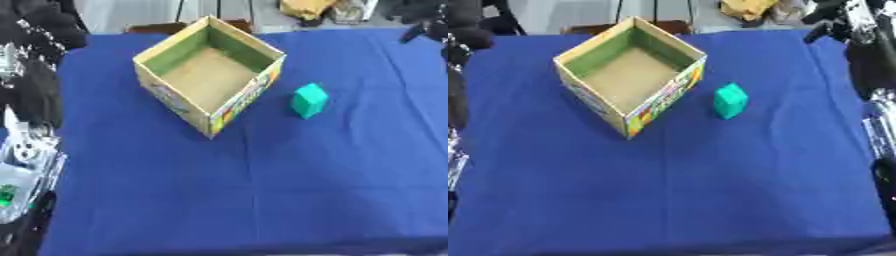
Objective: Pick up objects on the table and place them in the box.
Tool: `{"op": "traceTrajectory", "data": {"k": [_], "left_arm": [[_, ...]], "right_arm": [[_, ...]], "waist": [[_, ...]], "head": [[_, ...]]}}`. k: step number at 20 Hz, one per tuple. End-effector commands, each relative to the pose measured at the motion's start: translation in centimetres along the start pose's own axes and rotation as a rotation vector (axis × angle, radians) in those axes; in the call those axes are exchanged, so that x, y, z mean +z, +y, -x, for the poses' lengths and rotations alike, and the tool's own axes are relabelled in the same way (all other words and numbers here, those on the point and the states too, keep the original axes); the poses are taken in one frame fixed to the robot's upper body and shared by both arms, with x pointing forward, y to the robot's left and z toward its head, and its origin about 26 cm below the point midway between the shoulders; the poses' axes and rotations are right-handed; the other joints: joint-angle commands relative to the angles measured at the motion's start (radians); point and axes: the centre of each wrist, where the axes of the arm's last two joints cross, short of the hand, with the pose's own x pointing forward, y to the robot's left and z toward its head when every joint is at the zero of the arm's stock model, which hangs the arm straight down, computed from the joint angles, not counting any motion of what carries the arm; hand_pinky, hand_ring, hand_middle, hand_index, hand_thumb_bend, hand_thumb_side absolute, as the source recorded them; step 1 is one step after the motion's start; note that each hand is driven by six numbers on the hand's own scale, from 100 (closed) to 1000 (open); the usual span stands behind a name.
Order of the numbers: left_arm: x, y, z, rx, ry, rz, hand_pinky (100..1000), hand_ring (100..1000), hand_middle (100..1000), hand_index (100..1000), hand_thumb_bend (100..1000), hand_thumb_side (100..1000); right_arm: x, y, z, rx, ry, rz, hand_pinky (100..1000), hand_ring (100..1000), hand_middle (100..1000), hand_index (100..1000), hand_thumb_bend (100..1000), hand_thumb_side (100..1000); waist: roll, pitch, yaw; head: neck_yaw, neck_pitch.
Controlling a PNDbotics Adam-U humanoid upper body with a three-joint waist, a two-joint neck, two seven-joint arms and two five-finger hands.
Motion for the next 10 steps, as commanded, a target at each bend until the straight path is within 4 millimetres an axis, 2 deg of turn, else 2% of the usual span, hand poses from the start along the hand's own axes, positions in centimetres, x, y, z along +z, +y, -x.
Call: {"op": "traceTrajectory", "data": {"k": [1, 10], "left_arm": [[-0.42, 0.16, -0.55, -0.007, -0.024, 0.003, 674, 622, 624, 762, 614, 984], [-0.44, 0.14, -0.56, -0.007, -0.024, 0.006, 674, 622, 624, 762, 613, 985]], "right_arm": [[-0.51, -0.49, -0.73, 0.028, -0.021, -0.015, 465, 591, 639, 756, 100, 611], [-0.69, -0.88, -0.66, 0.062, -0.007, -0.045, 466, 593, 644, 760, 100, 592]], "waist": [[-0.001, -0.016, 0.001], [0.0, -0.018, 0.002]], "head": [[-0.001, 0.003], [-0.005, 0.001]]}}
